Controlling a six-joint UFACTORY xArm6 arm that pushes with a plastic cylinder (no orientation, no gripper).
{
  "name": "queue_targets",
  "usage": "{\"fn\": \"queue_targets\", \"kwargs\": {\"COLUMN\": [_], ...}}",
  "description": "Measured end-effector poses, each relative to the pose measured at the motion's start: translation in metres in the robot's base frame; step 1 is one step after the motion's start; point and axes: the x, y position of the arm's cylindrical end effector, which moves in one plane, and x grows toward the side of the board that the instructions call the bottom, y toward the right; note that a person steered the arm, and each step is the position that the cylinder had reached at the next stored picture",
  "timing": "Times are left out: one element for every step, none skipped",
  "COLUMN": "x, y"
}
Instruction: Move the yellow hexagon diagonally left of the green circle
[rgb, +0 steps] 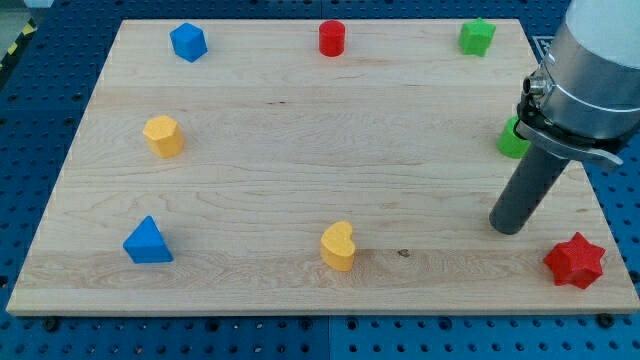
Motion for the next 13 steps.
{"fn": "queue_targets", "kwargs": {"x": [-0.033,-0.055,-0.055,-0.055,-0.055,-0.055,-0.085,-0.124,-0.124,-0.099,-0.075,-0.086,-0.131], "y": [-0.036,-0.076,-0.115,-0.182,-0.252,-0.315,-0.354,-0.359,-0.342,-0.341,-0.374,-0.43,-0.451]}}
